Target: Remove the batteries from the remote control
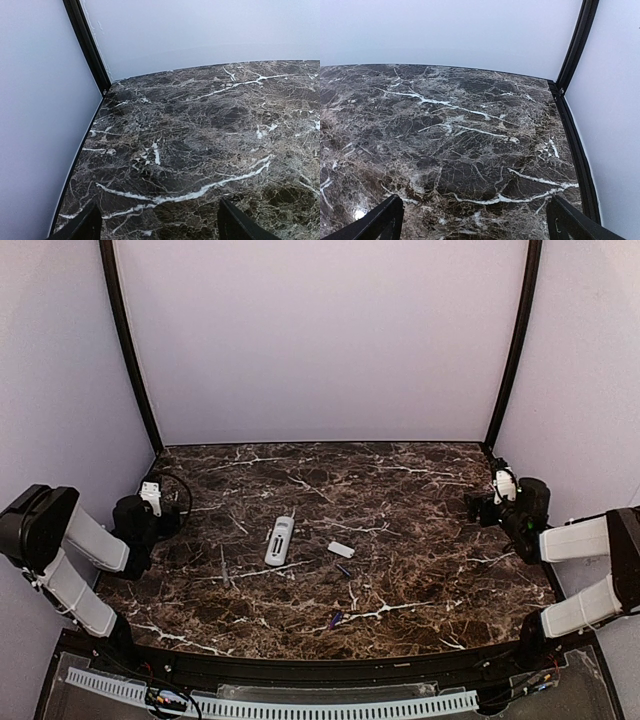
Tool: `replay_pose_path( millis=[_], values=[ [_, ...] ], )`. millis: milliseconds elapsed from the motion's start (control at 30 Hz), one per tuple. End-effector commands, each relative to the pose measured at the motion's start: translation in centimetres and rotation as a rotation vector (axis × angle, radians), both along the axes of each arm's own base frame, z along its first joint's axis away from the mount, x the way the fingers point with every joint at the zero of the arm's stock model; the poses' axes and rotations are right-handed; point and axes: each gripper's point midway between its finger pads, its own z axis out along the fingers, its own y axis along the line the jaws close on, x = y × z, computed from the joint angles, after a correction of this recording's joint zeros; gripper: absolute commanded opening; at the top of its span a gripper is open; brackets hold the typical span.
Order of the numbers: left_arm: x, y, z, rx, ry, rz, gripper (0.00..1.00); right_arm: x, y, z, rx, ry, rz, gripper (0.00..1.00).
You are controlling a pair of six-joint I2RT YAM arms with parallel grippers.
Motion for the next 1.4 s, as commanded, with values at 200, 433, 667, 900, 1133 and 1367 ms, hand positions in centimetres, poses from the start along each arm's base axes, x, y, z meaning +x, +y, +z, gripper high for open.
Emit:
replay_pose_path(
  millis=[200,433,667,900,1133,1367],
  values=[
    [-0.1,0.2,0.5,-0.034,-0.038,0.004,0.98,0.6,-0.1,2.4,-0.024,-0.239,0.054,0.99],
    [-0.1,0.1,0.5,-0.033,-0.043,-0.001,0.99,-0.4,-1.4,1.2,0.002,-0.284,0.046,0.99],
    [-0.1,0.1,0.5,-0.033,-0.044,0.000,0.99,0.9,-3.2,0.6,0.016,-0.229,-0.062,0.99],
    [-0.1,0.1,0.4,-0.033,-0.042,0.000,0.99,0.9,-3.4,0.7,0.016,-0.233,-0.076,0.98],
    [-0.1,0.1,0.5,-0.033,-0.043,0.000,0.98,0.8,-3.4,0.7,0.014,-0.234,-0.076,0.99],
    [-0.1,0.1,0.5,-0.033,-0.044,0.001,0.99,0.8,-3.4,0.7,0.014,-0.235,-0.076,0.99]
  ],
)
